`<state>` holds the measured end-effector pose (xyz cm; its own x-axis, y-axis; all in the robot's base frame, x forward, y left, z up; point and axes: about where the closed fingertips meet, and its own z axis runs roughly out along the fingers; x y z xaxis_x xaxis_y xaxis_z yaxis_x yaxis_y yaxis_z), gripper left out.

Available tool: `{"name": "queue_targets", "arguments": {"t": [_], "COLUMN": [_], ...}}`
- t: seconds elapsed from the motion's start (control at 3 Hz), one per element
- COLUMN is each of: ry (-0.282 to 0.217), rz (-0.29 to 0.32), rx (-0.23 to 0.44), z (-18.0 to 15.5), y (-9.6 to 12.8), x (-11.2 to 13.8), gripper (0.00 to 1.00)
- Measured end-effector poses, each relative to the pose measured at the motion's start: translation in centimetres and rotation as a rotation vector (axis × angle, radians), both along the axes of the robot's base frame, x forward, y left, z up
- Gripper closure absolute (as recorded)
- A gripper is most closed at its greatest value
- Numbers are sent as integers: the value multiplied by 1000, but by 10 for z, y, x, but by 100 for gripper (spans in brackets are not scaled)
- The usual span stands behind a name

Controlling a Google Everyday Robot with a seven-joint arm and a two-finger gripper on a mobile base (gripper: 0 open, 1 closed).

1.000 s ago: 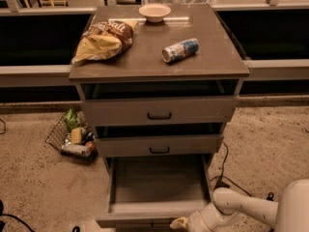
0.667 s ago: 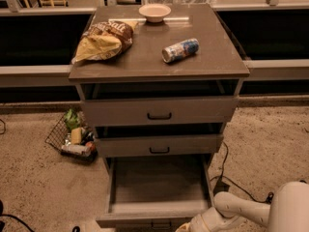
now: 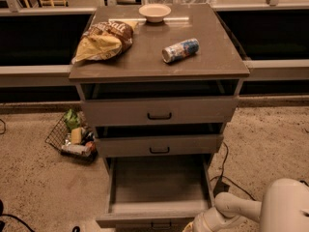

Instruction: Close bottom drawer

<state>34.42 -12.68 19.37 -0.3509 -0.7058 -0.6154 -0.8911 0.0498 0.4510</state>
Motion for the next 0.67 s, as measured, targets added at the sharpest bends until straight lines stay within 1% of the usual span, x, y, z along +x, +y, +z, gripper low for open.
{"name": "queue_targets", "arguments": {"t": [0.33, 0.67], "ry": [-18, -18], "rz": [-23, -23], "rx": [-17, -17], "z": [-6, -6], "y": [-1, -1], "x": [6, 6], "gripper": [100, 100]}}
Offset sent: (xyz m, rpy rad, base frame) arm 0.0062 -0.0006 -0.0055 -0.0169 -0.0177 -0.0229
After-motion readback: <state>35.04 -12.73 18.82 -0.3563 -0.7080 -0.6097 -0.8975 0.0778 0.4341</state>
